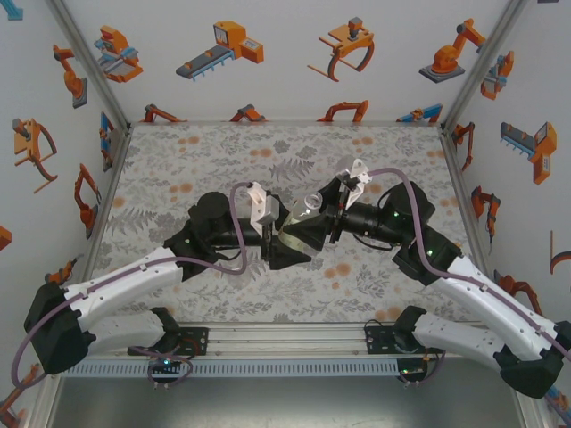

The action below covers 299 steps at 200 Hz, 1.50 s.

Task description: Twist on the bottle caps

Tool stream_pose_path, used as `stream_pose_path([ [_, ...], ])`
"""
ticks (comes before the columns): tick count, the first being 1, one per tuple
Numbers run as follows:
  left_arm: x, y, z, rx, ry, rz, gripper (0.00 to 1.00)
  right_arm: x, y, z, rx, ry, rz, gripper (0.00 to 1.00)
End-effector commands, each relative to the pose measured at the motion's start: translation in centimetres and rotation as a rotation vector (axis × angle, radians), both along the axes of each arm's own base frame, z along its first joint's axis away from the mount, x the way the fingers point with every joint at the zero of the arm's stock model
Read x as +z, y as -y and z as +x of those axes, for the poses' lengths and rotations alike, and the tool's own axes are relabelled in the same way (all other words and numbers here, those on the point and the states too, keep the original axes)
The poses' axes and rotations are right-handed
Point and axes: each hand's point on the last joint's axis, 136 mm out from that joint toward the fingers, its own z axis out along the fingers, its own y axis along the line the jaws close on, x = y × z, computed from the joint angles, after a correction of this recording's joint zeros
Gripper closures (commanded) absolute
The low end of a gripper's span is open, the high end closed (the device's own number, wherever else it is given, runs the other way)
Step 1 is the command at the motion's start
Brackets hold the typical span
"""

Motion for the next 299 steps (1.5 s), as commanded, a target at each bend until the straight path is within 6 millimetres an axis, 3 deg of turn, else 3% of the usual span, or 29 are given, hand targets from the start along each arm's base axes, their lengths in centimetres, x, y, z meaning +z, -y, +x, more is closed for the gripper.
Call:
stream_pose_path([
  [1,1.7,0.0,0.3,0.013,0.031,-0.025,0.43,1.2,0.3,-0.9,0.028,0.006,0.05,0.89],
  [14,1.4,0.0,0.4,0.021,0.034,-0.02,0.47,1.1,0.4,-0.8,0.019,0.004,0.045,0.84],
  [25,1.4,0.0,0.6,0.035,0.035,-0.012,0.5,1.2,0.7,-0.7,0.0,0.001,0.043,0.62],
  [33,1.3,-0.1,0.8,0.045,0.038,-0.004,0.53,1.3,1.1,-0.6,-0.022,0.006,0.04,0.38],
  [43,1.1,-0.2,1.1,0.067,0.042,0.006,0.55,1.4,1.5,-0.5,-0.046,0.017,0.029,0.25],
  [52,0.9,-0.4,1.4,0.083,0.046,0.012,0.57,1.3,1.9,-0.4,-0.069,0.026,0.014,0.21],
  [100,0.9,-2.7,3.3,0.157,0.036,0.042,0.66,1.0,5.3,0.8,-0.263,0.047,-0.069,0.18],
  [126,1.1,-4.9,5.2,0.235,0.025,0.07,0.75,-0.4,6.8,2.2,-0.376,0.018,-0.119,0.18],
  [193,1.0,-10.1,8.1,0.29,0.037,0.153,1.0,-8.7,8.5,6.4,-0.622,-0.165,-0.375,0.18],
  [299,-2.8,-11.2,9.1,0.358,0.143,0.179,1.0,-19.9,9.0,9.6,-0.69,-0.593,-0.509,0.21],
])
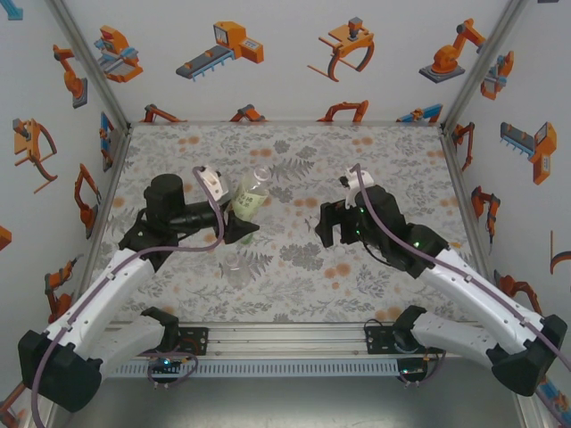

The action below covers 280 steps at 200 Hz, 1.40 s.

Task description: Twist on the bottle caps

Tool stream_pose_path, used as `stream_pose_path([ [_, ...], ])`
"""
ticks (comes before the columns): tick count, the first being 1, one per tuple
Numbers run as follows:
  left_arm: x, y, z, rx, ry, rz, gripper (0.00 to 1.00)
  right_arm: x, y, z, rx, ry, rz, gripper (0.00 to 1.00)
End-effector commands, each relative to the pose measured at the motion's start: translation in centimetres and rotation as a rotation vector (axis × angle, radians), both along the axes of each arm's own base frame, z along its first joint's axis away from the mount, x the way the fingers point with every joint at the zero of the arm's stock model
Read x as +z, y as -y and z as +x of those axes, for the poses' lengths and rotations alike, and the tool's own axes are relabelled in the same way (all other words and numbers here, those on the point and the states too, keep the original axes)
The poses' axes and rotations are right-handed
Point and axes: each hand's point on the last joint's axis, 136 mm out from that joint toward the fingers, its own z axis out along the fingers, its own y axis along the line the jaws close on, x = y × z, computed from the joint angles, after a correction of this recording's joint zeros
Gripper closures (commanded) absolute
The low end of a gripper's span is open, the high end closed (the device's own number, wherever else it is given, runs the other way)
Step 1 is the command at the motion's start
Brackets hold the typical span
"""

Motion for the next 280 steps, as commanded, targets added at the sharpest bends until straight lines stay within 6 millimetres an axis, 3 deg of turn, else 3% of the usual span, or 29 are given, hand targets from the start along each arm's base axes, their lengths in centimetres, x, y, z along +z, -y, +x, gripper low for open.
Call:
stream_pose_path([
  [1,1.3,-0.3,-0.3,-0.006,0.09,-0.028,1.0,-2.7,0.5,0.3,-0.054,-0.148,0.052,0.21],
  [26,1.3,-0.4,-0.1,0.014,0.09,-0.04,1.0,-5.7,1.4,1.0,-0.123,-0.281,0.069,0.27],
  [123,1.2,-0.4,1.1,0.04,0.059,-0.045,1.0,-11.5,4.6,1.5,-0.301,-0.475,-0.122,0.31],
  [144,1.2,-0.3,1.3,0.03,0.043,-0.051,1.0,-12.7,4.3,1.2,-0.292,-0.521,-0.137,0.32],
  [172,1.4,-0.2,1.4,0.018,0.034,-0.062,1.0,-13.5,5.2,1.3,-0.33,-0.523,-0.175,0.38],
  [206,1.6,-0.3,1.3,0.02,0.035,-0.065,1.0,-14.1,4.9,2.2,-0.329,-0.531,-0.204,0.47],
  [280,1.5,-0.5,1.3,0.029,0.036,-0.051,1.0,-15.3,3.8,4.9,-0.316,-0.532,-0.23,0.49],
])
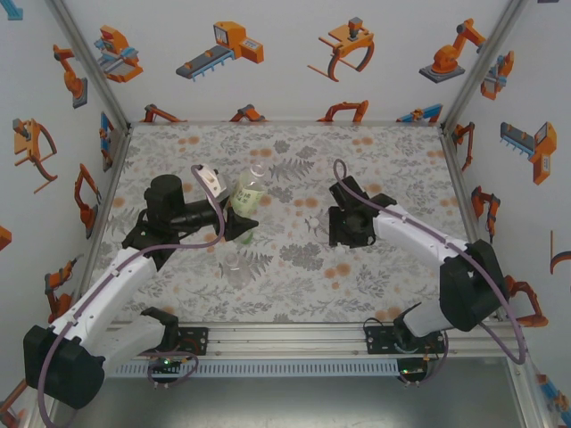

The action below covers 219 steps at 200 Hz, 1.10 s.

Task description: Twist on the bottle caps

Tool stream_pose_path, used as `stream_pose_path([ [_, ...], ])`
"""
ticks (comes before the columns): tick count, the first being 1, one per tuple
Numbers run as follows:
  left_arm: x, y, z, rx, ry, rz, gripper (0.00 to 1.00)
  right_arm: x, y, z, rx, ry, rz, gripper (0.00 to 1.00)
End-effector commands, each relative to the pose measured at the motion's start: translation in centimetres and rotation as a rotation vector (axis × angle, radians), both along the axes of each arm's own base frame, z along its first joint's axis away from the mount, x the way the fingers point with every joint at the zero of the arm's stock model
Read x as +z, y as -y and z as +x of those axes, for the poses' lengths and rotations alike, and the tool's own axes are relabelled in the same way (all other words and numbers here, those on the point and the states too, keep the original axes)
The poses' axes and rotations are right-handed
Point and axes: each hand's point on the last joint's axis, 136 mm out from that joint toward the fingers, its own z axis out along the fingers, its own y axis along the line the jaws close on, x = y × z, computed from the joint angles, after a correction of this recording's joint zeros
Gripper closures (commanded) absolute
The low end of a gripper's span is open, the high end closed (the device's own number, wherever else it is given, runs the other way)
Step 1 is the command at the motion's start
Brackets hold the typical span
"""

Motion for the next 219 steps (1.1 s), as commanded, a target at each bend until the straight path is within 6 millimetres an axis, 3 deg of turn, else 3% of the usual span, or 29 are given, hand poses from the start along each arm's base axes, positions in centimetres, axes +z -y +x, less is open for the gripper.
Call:
stream_pose_path([
  [1,1.8,-0.1,-0.2,-0.013,0.038,-0.023,1.0,0.6,-0.2,1.5,0.0,0.029,0.0,0.49],
  [68,1.9,-0.2,-0.3,-0.01,0.04,-0.016,1.0,0.6,-1.4,5.7,0.009,0.062,0.016,0.5],
  [106,1.9,-0.1,-0.3,-0.011,0.039,-0.015,1.0,0.5,-1.7,7.1,0.013,0.055,0.03,0.51],
  [175,2.0,-0.2,-0.3,-0.013,0.039,-0.016,1.0,-1.1,-0.2,4.4,0.008,-0.032,-0.015,0.52],
  [219,1.8,-0.1,-0.3,-0.013,0.032,-0.014,1.0,-1.8,-0.8,4.3,0.001,-0.032,0.023,0.52],
])
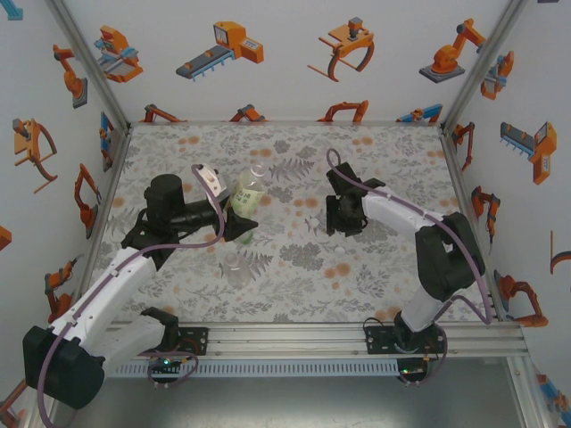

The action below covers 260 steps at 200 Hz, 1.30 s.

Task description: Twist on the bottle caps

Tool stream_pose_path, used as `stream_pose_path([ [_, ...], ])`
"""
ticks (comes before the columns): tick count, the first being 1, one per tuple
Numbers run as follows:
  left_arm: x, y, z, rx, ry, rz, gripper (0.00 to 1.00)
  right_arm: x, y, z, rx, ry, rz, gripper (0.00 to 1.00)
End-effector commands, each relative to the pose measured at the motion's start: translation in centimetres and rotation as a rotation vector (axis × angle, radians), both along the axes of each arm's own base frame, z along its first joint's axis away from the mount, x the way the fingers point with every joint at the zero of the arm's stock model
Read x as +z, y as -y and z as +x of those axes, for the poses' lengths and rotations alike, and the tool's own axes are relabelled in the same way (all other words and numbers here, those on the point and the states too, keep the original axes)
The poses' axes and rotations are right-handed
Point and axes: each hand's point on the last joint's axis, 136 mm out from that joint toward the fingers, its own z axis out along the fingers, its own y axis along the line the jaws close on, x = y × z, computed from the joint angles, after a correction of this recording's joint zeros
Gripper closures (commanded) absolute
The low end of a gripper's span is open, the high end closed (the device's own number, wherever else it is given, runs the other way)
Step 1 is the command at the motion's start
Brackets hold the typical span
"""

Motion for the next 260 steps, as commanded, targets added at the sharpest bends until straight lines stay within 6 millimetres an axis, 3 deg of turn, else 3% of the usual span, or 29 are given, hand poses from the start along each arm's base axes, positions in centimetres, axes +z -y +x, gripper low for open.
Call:
stream_pose_path([
  [1,1.9,-0.1,-0.2,-0.014,0.047,-0.022,1.0,0.6,-0.5,0.2,-0.011,0.014,0.041,0.52],
  [92,1.9,-0.1,-0.2,-0.013,0.049,-0.015,1.0,2.2,-6.0,4.7,0.082,0.046,0.058,0.54],
  [156,1.7,-0.1,-0.1,-0.013,0.04,-0.009,1.0,0.5,-7.7,7.3,0.131,0.021,0.024,0.55],
  [203,1.7,0.0,-0.1,-0.018,0.038,-0.011,1.0,-1.6,-8.1,7.3,0.15,-0.025,0.014,0.56],
  [260,1.6,0.0,-0.1,-0.019,0.033,-0.01,1.0,-3.0,-7.6,5.6,0.16,-0.077,-0.018,0.57],
])
